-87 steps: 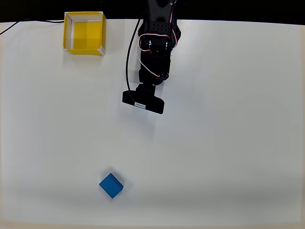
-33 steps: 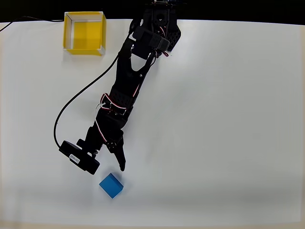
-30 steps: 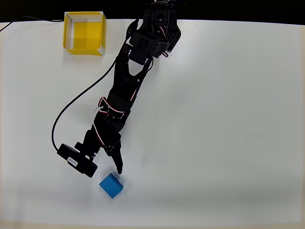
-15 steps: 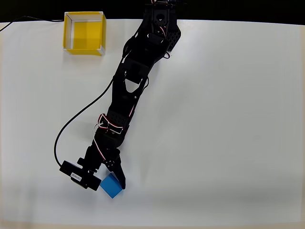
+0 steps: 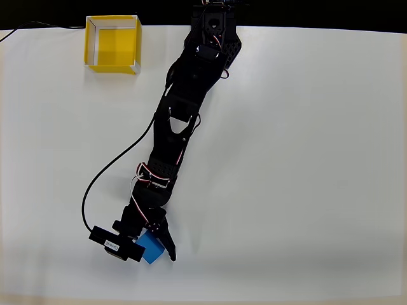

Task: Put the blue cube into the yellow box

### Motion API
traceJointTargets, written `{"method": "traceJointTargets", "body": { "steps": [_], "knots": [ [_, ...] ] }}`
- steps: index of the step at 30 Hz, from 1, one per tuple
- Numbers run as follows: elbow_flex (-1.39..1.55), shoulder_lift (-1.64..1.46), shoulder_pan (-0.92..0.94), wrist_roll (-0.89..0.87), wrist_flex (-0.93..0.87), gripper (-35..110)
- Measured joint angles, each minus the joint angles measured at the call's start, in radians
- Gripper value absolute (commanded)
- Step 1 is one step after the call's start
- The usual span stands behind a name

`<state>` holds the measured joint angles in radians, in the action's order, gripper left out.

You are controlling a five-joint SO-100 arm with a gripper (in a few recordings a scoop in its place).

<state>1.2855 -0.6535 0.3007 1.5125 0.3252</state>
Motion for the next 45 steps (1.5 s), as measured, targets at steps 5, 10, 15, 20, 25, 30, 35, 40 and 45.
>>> {"method": "traceJointTargets", "body": {
  "steps": [5, 10, 15, 20, 25, 30, 35, 40, 45],
  "knots": [
    [-0.012, 0.025, 0.009, 0.0, -0.002, 57],
    [-0.054, 0.061, 0.023, 0.006, -0.003, 54],
    [-0.067, 0.075, 0.02, 0.003, -0.003, 52],
    [-0.094, 0.103, 0.02, 0.015, -0.003, 47],
    [-0.097, 0.106, 0.02, 0.048, -0.003, 42],
    [-0.097, 0.106, 0.02, 0.066, -0.015, 36],
    [-0.107, 0.106, 0.02, 0.084, -0.032, 29],
    [-0.133, 0.104, 0.02, 0.114, -0.089, 26],
    [-0.138, 0.103, 0.02, 0.112, -0.112, 25]
  ]
}}
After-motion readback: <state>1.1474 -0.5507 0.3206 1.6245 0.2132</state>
